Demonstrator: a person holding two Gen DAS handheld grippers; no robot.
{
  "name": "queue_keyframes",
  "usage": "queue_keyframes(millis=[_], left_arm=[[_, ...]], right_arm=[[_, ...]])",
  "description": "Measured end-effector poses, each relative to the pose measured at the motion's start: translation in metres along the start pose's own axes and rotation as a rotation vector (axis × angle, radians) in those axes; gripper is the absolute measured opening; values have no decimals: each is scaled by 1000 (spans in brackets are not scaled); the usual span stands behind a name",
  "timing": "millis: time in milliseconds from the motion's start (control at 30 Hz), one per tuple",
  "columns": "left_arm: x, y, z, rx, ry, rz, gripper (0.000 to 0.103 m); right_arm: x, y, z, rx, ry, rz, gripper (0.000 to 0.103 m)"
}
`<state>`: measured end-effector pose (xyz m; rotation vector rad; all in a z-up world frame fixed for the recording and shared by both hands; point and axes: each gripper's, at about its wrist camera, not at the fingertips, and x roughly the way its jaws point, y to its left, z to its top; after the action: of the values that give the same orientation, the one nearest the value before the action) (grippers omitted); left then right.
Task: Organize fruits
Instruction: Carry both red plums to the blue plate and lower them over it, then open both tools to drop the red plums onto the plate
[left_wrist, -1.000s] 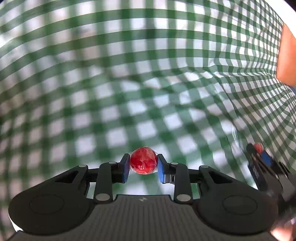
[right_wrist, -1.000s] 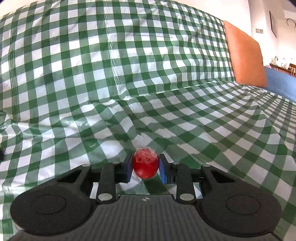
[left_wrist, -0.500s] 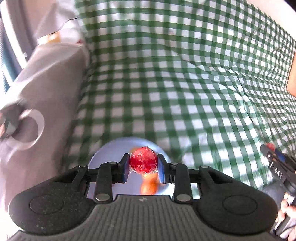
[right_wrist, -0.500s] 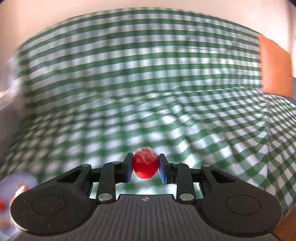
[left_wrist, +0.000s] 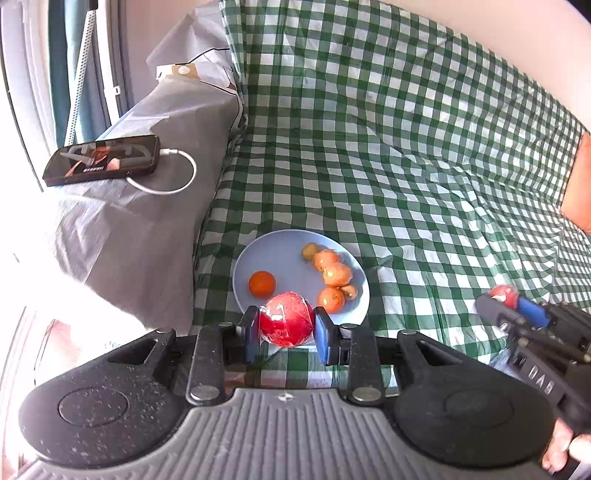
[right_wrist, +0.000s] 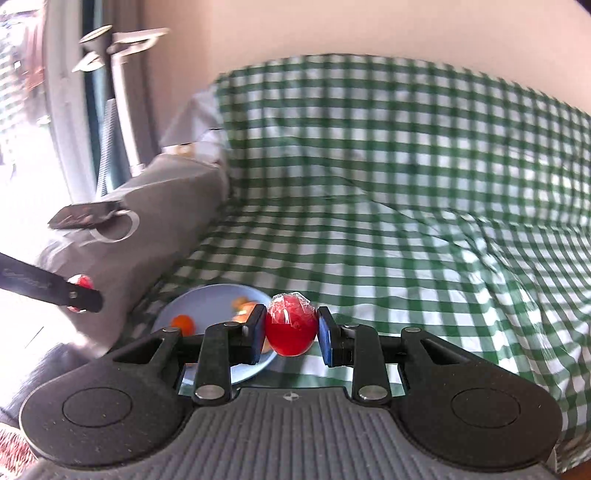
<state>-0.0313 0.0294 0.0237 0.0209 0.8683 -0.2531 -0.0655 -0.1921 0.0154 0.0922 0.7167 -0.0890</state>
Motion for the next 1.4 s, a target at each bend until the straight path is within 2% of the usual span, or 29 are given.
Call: queue_keyframes(millis=[300, 667, 933, 1167, 1400], left_arm=[[-1, 8, -4, -24, -10, -23, 34], [24, 8, 2, -28, 29, -33, 34], [70, 6, 17, -14, 82, -11, 34], [126, 1, 33, 17, 142, 8, 34], [184, 1, 44, 52, 222, 45, 34]], right_arm=[[-12, 29, -4, -118, -12, 40, 30], [9, 37, -7, -191, 55, 81, 30], [53, 32, -6, -181, 127, 95, 31], [111, 30, -6, -163, 215, 128, 31], [173, 35, -20, -190, 322, 147, 31]])
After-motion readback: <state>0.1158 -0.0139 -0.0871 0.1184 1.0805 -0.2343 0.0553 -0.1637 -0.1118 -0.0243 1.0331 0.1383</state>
